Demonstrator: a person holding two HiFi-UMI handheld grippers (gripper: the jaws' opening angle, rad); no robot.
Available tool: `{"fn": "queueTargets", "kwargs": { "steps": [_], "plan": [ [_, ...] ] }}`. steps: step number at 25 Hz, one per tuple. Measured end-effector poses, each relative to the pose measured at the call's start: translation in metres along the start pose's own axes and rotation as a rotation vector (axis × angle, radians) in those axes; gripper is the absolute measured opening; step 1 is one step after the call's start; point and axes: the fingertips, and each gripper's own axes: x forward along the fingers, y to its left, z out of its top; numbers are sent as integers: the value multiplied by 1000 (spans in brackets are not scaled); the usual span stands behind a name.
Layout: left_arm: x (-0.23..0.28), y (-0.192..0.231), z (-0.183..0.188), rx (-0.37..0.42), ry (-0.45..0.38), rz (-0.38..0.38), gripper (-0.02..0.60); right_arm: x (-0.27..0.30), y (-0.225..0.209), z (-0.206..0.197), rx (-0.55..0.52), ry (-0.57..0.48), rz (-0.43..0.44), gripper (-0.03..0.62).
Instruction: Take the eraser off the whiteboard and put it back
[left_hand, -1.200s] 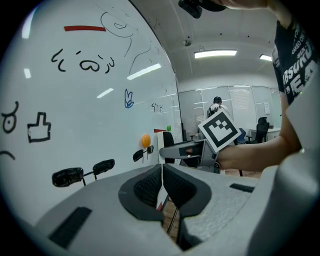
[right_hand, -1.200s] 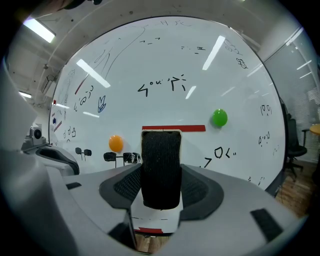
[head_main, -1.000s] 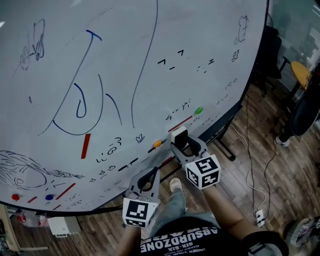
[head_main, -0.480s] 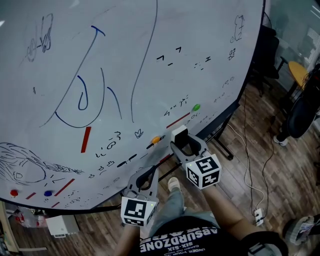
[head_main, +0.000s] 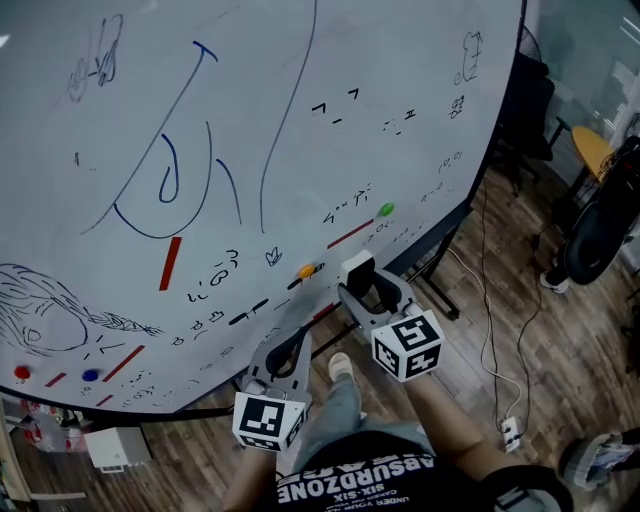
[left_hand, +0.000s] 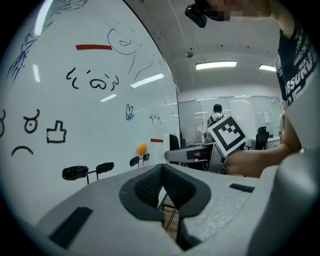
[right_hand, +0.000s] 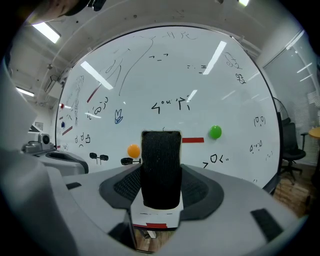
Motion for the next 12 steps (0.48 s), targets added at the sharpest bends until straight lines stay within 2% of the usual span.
{"fn": "queueTargets", "kwargs": {
  "steps": [12],
  "plan": [
    [-7, -16, 3, -13, -11, -28, 6, -25, 8, 4, 11, -25, 7, 225]
  ]
}}
